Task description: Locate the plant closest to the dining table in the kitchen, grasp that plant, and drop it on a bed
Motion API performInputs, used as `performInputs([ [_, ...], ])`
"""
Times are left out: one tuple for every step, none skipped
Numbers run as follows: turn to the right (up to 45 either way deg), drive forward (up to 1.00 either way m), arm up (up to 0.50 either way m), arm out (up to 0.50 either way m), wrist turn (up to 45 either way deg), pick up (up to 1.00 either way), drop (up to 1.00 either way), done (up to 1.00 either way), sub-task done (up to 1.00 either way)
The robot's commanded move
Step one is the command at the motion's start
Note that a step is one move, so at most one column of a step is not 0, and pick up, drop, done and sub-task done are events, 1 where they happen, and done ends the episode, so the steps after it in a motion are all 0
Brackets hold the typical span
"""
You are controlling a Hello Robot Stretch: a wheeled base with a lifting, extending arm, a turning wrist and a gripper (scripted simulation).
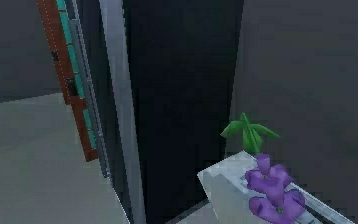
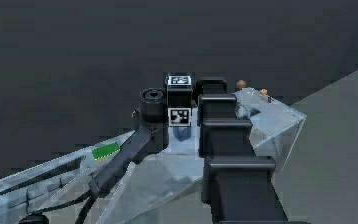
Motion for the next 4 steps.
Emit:
performInputs([
  [0.0,0.0,0.0,-0.14,0.0,0.0,0.0,0.0,0.0],
  [-45.0,0.0,0.0,0.0,0.0,0.0,0.0,0.0,0.0],
  [-45.0,0.0,0.0,0.0,0.0,0.0,0.0,0.0,0.0],
  [-36.0,0.0,0.0,0.0,0.0,0.0,0.0,0.0,0.0],
])
